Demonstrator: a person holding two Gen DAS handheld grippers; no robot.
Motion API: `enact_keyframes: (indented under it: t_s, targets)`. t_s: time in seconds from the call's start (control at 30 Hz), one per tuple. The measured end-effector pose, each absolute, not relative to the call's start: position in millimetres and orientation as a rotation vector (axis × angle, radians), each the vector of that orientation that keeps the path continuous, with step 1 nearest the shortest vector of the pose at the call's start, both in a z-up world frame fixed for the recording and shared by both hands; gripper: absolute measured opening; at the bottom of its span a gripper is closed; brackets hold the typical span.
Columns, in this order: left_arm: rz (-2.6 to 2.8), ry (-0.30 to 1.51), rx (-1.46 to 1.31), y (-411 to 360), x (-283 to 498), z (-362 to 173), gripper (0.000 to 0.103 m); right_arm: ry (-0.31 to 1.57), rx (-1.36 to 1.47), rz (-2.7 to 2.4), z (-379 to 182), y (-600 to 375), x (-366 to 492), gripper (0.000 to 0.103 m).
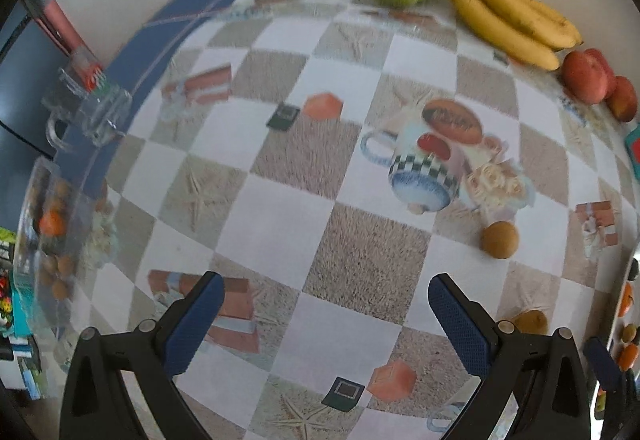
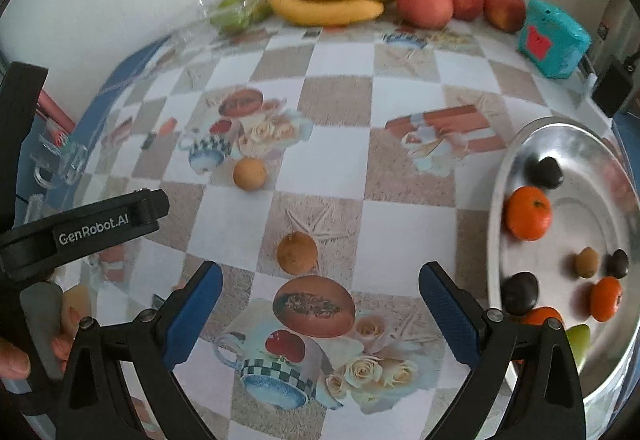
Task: Organize fruits
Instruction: 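Withdraw both tools from the tray back toward the loose kiwis, then close the right tool on the brown kiwi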
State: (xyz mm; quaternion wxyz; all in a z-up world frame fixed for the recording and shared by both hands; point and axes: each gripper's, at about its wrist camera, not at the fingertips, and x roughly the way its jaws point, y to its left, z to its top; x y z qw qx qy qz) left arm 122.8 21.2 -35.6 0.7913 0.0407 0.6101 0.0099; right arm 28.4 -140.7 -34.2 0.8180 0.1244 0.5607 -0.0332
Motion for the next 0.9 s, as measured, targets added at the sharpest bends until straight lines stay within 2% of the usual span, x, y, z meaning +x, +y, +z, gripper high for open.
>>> enact_keyframes:
  t_s: [0.2,0.5,0.57,0.9]
  targets:
    - [0.017,1.326,0.091,16,124,-42,0.103,1.201,0.253,-0.072,-44,-139,34,0.097]
    - [0.01,1.333,0.085,16,125,-44,0.103,1.203,0.294,-0.04,-47,-141,35,0.063]
    - [0.009,1.333,0.086,16,125,-44,0.103,1.202,0.301,-0.034,-48,-141,36,0.061]
    - [0.005,1.334,0.077,16,124,-43,0.103,1.196,0.324,0.011,-48,-137,39,0.029]
